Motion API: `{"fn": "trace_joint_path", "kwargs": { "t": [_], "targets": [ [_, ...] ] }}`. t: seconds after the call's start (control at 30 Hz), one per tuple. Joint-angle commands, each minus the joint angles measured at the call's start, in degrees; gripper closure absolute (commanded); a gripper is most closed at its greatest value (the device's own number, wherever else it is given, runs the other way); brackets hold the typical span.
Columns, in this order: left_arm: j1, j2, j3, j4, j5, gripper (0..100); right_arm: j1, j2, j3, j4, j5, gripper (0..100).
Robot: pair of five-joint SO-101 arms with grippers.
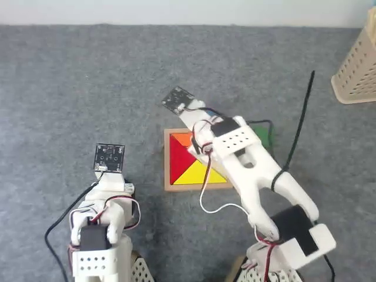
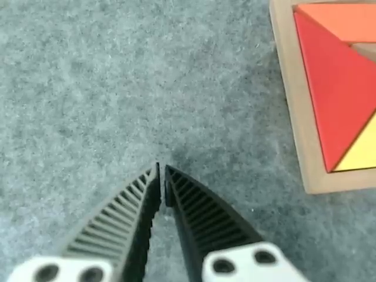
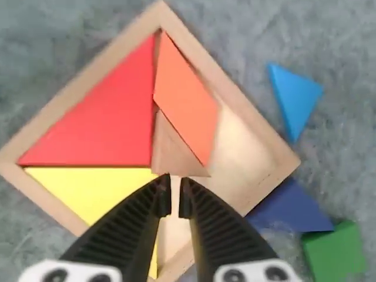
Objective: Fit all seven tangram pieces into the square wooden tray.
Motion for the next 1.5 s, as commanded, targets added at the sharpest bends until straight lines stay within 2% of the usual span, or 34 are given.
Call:
{"fn": "trace_joint_path", "kwargs": {
  "t": [0.0, 0.33, 0.8, 1.03, 1.27, 1.47],
  "targets": [
    [0.26, -1.05, -0.57, 0.35, -0.09, 98, 0.84, -1.54, 0.09, -3.12, -0.7, 97.5],
    [0.26, -1.05, -0.57, 0.35, -0.09, 98, 0.75, 4.53, 0.09, -6.29, -0.62, 97.5],
    [0.26, -1.05, -0.57, 0.35, -0.09, 98, 0.66, 5.41, 0.09, -7.52, -0.88, 97.5],
    [0.26, -1.05, -0.57, 0.35, -0.09, 98, -3.38, 5.49, 0.44, -7.52, -0.88, 97.3],
    [0.26, -1.05, -0.57, 0.35, -0.09, 98, -3.38, 5.49, 0.44, -7.52, -0.88, 97.4],
    [0.26, -1.05, -0.57, 0.35, -0.09, 98, 0.4, 3.91, 0.09, -7.52, -6.68, 97.5]
  ]
}}
